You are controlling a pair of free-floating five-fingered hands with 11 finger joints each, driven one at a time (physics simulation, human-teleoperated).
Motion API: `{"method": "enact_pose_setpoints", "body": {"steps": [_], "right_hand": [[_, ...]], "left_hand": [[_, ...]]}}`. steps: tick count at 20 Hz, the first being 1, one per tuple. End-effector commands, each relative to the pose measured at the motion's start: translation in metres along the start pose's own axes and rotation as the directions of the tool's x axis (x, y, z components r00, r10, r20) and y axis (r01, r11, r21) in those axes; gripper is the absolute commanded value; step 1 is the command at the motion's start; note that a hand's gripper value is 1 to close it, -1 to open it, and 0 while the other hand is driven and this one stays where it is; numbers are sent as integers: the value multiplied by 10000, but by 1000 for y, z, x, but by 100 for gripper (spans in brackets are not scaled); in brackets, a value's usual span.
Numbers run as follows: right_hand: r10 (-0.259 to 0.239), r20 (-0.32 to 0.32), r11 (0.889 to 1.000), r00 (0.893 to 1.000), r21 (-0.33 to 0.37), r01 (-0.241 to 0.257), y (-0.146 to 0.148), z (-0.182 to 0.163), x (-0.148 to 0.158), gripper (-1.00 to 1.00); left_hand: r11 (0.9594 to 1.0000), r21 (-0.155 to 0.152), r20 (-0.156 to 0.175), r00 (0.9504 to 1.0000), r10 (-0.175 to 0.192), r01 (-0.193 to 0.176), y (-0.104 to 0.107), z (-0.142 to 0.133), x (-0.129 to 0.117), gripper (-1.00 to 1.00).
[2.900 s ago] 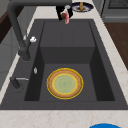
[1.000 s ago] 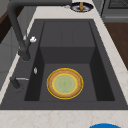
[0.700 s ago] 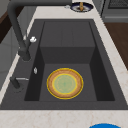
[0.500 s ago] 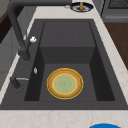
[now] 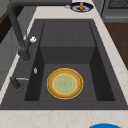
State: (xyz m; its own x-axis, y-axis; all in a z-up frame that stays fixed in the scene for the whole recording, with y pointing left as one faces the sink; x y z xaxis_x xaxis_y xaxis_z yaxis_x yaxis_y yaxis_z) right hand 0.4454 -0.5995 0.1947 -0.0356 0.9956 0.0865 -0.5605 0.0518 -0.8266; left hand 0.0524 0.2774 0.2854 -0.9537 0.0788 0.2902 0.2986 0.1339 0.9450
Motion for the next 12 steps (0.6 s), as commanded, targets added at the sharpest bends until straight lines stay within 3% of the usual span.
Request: {"method": "enact_pose_setpoints", "body": {"steps": [1, 7, 12], "right_hand": [[-12, 22, 9984, 10000, 570, 11, 15, 6, -14, 100], [64, -110, 9972, 9999, 751, -56, 42, 8, -33, 100], [505, -387, 9954, 9980, 840, -471, 63, -8, -37, 100]], "left_hand": [[10000, 0, 0, 10000, 0, 0, 0, 0, 0, 0], [10000, 0, 0, 10000, 0, 0, 0, 0, 0, 0], [10000, 0, 0, 10000, 0, 0, 0, 0, 0, 0]]}}
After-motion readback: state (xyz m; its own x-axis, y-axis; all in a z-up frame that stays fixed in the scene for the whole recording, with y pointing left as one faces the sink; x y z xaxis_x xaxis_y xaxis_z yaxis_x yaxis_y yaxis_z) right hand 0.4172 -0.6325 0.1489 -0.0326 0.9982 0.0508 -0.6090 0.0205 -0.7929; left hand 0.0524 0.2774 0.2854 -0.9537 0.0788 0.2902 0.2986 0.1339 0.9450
